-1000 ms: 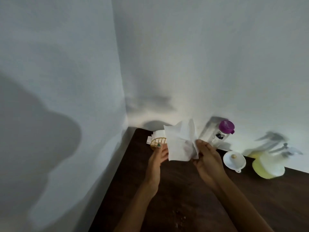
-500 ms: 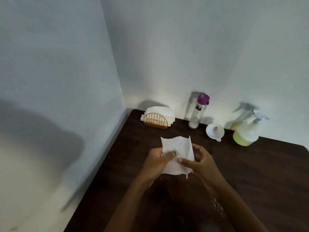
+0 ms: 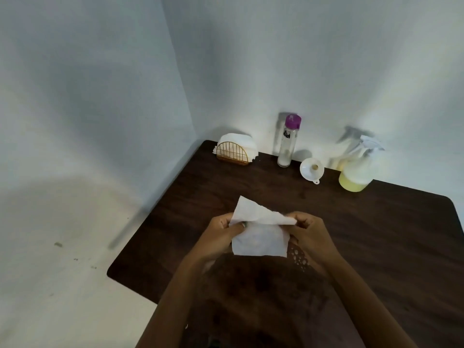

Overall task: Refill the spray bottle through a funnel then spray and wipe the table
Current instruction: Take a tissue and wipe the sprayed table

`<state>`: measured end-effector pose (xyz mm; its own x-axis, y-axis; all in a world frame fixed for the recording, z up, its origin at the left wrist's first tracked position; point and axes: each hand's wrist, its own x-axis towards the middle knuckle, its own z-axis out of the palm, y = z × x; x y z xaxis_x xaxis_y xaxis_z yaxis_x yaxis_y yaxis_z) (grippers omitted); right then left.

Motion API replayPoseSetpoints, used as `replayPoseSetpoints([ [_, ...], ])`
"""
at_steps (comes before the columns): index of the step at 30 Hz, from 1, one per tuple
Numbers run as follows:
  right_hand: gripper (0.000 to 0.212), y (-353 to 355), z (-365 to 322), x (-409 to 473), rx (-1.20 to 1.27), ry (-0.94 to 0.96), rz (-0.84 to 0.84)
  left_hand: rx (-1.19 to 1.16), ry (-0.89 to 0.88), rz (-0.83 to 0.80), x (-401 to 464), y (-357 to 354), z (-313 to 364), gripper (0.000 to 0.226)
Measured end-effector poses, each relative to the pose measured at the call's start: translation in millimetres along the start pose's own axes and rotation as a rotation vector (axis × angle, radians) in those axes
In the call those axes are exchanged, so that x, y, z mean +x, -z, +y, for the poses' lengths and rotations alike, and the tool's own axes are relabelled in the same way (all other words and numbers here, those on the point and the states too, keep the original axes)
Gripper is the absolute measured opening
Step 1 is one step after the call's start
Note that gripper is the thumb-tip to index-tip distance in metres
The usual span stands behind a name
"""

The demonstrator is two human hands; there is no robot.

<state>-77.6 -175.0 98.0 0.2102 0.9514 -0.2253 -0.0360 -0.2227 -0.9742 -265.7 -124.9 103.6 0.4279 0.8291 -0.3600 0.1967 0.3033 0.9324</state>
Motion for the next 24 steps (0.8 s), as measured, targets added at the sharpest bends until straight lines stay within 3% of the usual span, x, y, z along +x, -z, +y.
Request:
replayPoseSetpoints([
  [3,0.029,4.8,2.5,-10.7,-0.156,0.172,-0.019,-0.238,0.016,0.106,-26.5,-4.4,-24.6,0.03],
  [5,0.04,8.3,9.7,-16.9,-0.293,0.292,-0.014,-0.562,0.172,0.149,-23.2,-18.3,-13.9,0.039],
  [6,0.042,9.8,13.4,-19.3,-0.348,0.334,-0.004,-0.665,0.266,0.094,-22.9,-22.6,-5.8,0.043],
  [9,0.042,10.7,20.2,-30.5,-0.446,0.43,0.009,-0.786,0.218,0.019,-40.2,-25.9,-7.9,0.043],
  [15,0.047,11.8,29.2,-40.8,-0.528,0.551,-0.05,-0.521,0.119,0.176,-51.5,-40.7,-17.7,0.028],
  [20,0.048,18.3,8.5,-45.4,-0.186,0.337,-0.052,-0.186,-0.01,0.155,-60.8,-37.2,-18.0,0.032],
  [22,0.034,17.7,-4.4,-46.1,-0.153,0.245,-0.153,-0.084,-0.051,0.113,-63.5,-34.8,-16.9,0.037],
  [24,0.024,16.8,-12.4,-45.8,-0.343,0.179,-0.365,0.036,-0.059,0.056,-65.3,-33.1,-14.6,0.044],
])
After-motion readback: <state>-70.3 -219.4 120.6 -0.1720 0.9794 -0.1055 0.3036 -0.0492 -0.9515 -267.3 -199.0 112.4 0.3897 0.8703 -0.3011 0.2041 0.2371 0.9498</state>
